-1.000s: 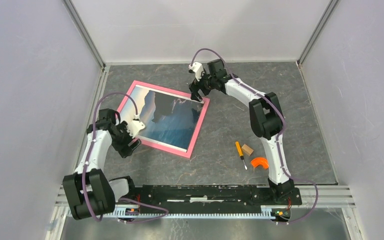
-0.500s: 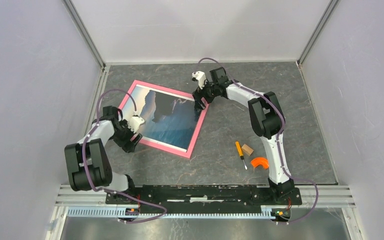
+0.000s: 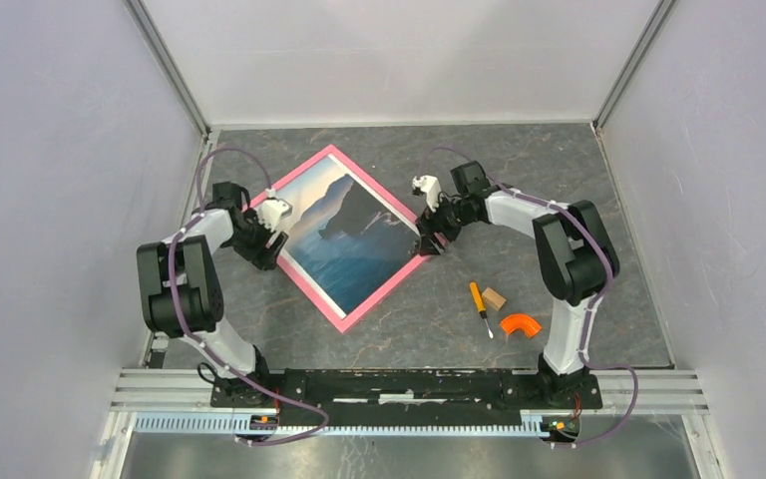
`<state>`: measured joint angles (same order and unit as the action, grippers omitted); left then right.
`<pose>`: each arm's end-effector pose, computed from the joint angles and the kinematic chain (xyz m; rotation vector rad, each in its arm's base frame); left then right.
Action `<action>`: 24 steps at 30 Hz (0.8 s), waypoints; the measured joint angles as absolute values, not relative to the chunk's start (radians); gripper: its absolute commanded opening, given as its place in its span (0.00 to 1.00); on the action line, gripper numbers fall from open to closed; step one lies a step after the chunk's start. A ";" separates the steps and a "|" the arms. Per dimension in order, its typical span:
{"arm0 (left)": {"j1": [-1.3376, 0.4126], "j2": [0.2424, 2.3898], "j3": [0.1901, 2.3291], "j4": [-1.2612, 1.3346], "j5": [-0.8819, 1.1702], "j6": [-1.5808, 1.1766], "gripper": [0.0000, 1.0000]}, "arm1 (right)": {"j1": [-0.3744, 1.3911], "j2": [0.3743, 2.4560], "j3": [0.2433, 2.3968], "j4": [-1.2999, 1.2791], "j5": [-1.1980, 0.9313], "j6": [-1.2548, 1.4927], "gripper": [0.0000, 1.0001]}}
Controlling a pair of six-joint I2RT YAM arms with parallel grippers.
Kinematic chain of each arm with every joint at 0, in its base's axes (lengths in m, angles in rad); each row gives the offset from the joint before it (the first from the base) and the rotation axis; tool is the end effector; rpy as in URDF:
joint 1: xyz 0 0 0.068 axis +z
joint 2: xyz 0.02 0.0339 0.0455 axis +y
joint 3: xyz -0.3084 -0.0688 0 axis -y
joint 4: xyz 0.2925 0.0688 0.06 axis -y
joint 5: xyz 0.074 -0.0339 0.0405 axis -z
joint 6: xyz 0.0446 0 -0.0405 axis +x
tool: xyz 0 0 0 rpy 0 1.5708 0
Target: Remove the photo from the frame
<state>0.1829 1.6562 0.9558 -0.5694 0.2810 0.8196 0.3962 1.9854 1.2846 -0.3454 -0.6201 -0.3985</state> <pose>0.3398 0.0503 0.1665 0.9139 2.5852 -0.1403 0.4160 0.2021 0.1576 -1.1693 2.2289 0.8027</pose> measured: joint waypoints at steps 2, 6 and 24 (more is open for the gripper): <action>0.158 1.684 0.988 -0.567 0.273 0.804 0.81 | 0.392 1.936 1.221 -0.352 -0.627 -0.410 0.91; 0.085 1.741 1.058 -0.538 0.236 0.773 0.81 | 0.388 1.850 1.112 -0.369 -0.632 -0.451 0.92; -0.115 1.920 1.303 -0.454 0.134 0.714 0.82 | 0.386 1.668 0.903 -0.487 -0.717 -0.601 0.95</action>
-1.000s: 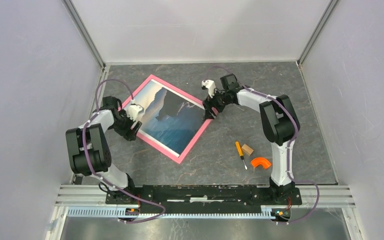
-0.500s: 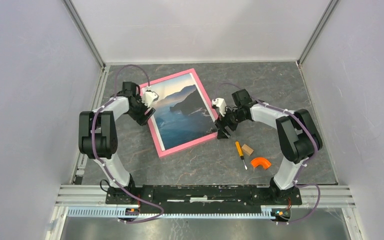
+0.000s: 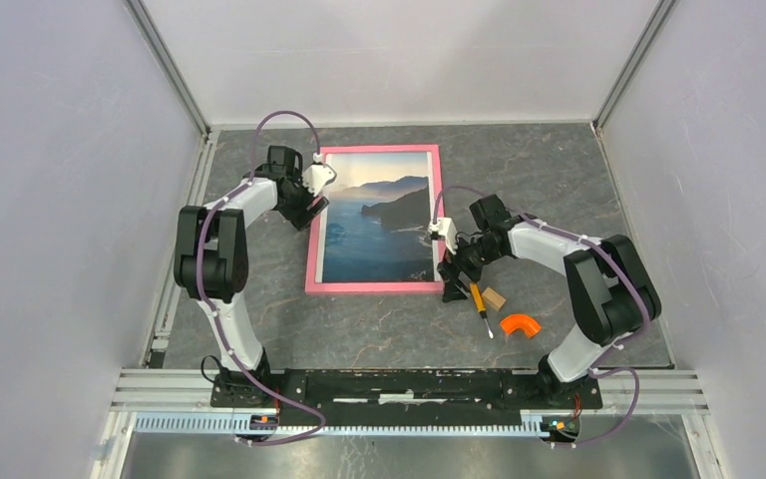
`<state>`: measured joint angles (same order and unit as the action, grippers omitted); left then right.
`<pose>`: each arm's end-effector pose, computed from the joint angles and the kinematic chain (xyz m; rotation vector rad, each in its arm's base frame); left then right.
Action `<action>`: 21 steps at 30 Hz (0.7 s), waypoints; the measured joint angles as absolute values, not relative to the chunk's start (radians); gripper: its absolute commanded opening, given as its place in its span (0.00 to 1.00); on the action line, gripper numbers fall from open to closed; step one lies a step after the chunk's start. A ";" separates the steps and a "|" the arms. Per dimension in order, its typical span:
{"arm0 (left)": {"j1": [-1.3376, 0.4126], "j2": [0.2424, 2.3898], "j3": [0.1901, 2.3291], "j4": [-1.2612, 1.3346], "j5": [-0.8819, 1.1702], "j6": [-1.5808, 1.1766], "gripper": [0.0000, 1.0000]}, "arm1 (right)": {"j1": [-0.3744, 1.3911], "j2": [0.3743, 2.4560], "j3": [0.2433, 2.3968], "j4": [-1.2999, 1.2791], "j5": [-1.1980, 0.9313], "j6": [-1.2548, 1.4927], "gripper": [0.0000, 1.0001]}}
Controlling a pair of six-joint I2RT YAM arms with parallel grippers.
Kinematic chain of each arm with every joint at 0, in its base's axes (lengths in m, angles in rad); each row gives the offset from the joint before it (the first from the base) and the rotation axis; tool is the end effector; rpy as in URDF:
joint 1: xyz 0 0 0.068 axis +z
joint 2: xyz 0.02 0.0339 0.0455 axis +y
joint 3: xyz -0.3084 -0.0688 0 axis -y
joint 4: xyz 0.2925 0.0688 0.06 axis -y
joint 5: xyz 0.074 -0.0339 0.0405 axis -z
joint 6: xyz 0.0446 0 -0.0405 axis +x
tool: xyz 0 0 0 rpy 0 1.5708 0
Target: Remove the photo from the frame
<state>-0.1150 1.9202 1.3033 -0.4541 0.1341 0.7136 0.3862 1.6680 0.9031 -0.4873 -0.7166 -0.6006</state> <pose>0.4518 -0.0582 0.1793 1.0981 2.3853 0.0291 0.3004 0.1538 0.1590 -1.3724 2.2210 0.9255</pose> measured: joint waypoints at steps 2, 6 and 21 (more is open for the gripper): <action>-0.121 1.920 1.303 -0.454 0.145 0.702 0.82 | 0.395 1.648 0.886 -0.511 -0.721 -0.607 0.96; -0.126 1.897 1.275 -0.451 0.190 0.686 0.83 | 0.389 1.631 0.882 -0.569 -0.723 -0.616 0.98; -0.137 1.712 1.201 -0.531 0.414 0.580 0.86 | 0.253 1.638 1.039 -0.503 -0.737 -0.487 0.98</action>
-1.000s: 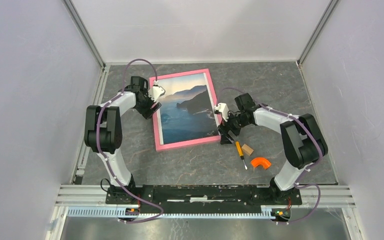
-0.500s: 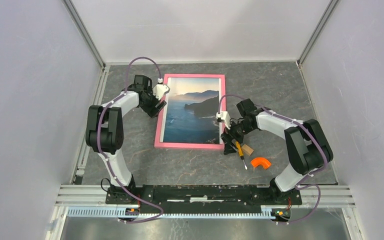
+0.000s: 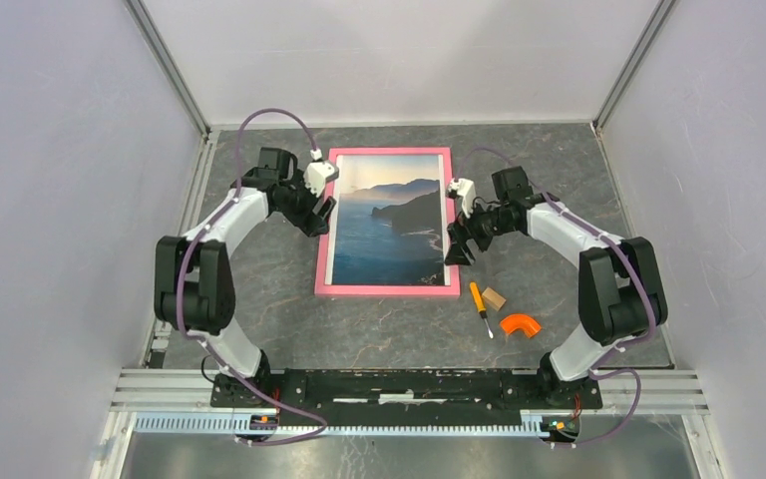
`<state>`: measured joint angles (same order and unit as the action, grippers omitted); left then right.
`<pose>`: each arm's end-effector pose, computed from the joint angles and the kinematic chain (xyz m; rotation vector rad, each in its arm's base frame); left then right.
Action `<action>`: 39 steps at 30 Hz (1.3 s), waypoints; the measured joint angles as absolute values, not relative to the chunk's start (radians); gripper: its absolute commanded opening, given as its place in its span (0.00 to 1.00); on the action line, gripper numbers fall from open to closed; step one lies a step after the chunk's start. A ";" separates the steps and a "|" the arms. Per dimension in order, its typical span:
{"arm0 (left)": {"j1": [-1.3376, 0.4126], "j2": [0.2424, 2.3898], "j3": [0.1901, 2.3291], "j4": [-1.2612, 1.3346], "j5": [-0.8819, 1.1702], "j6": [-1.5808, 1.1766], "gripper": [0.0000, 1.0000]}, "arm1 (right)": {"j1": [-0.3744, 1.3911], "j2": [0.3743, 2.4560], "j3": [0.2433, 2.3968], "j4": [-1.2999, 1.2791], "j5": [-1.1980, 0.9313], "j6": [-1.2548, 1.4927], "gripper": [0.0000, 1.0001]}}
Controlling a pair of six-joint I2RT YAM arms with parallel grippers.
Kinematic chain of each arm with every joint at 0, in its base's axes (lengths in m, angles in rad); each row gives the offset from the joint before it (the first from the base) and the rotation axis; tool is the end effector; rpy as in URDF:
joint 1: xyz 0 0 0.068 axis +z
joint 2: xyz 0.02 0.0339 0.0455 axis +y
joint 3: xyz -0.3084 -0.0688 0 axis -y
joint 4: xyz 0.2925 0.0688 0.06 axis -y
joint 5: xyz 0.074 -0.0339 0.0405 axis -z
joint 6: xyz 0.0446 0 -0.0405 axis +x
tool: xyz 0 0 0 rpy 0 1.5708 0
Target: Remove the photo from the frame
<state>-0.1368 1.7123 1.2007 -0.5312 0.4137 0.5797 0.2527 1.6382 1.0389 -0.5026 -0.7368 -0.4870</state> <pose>0.3995 -0.0731 0.2287 1.0163 2.3072 -0.3659 0.3454 0.1202 0.2103 -1.1019 2.2141 0.8754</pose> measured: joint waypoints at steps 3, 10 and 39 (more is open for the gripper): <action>-0.184 1.618 1.197 -0.552 0.424 0.570 0.86 | 0.223 1.638 1.039 -0.454 -0.762 -0.424 0.98; -0.554 1.478 1.158 -0.581 0.365 0.577 0.84 | 0.095 1.636 1.009 -0.306 -0.788 -0.259 0.98; -1.002 1.851 1.218 -0.612 -0.073 0.566 0.29 | 0.062 1.649 0.850 -0.068 -0.873 -0.021 0.98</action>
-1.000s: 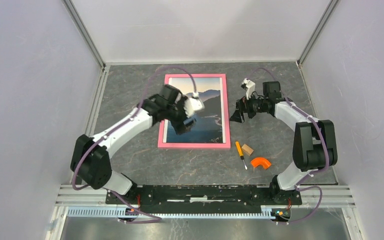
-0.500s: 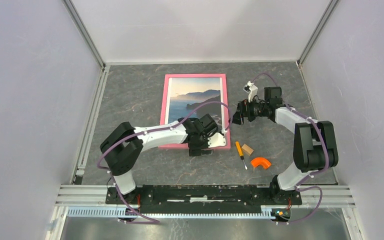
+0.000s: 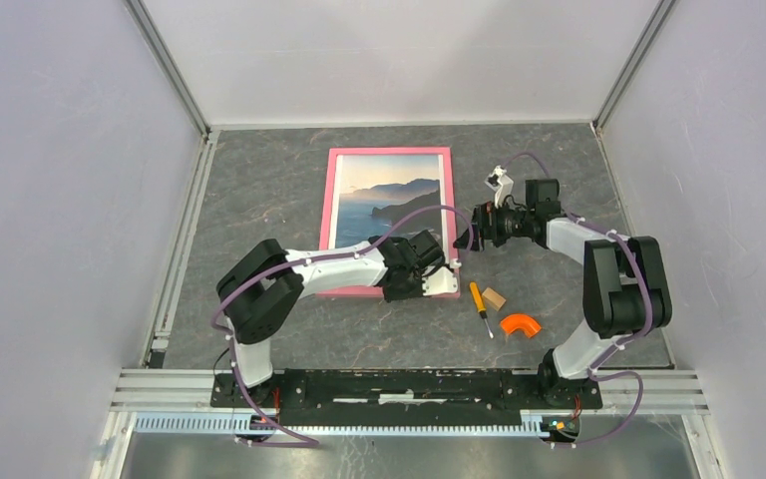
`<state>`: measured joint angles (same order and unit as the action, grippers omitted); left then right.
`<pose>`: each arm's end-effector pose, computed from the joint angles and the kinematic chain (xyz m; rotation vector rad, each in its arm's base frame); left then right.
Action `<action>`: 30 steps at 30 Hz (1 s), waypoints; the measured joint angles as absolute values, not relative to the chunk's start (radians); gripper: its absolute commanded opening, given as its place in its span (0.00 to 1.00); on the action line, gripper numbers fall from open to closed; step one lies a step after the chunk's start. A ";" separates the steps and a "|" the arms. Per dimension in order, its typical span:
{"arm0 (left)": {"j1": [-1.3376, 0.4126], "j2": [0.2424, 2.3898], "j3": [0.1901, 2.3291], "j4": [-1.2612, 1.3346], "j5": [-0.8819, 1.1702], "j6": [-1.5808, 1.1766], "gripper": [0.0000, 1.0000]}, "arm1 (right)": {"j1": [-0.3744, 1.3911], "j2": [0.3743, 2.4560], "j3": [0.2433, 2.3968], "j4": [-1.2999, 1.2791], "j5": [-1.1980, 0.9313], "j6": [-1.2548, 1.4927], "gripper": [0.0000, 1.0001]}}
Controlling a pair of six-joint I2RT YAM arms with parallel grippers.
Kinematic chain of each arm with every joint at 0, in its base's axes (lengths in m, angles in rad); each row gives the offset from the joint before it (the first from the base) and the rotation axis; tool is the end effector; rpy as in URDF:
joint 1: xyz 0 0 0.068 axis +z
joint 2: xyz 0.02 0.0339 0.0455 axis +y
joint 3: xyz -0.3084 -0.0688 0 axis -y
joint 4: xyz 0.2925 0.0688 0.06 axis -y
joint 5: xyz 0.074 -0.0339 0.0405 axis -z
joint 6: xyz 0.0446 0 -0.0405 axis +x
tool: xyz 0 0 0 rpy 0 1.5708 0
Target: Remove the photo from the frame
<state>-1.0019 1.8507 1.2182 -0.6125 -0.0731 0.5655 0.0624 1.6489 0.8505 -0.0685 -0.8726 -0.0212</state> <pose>0.2260 -0.3475 0.1731 1.9702 2.0008 0.0003 0.3548 0.0564 0.1751 -0.4797 2.2355 1.0676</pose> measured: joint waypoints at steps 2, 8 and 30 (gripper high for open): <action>-1.002 1.851 1.222 -0.620 -0.067 0.562 0.18 | 0.062 1.661 0.850 -0.060 -0.880 -0.003 0.98; -0.997 1.842 1.234 -0.637 -0.033 0.550 0.02 | 0.049 1.693 0.829 -0.003 -0.918 0.074 0.98; -0.950 1.650 1.235 -0.649 0.080 0.496 0.02 | 0.096 1.736 0.536 0.785 -1.042 0.850 0.89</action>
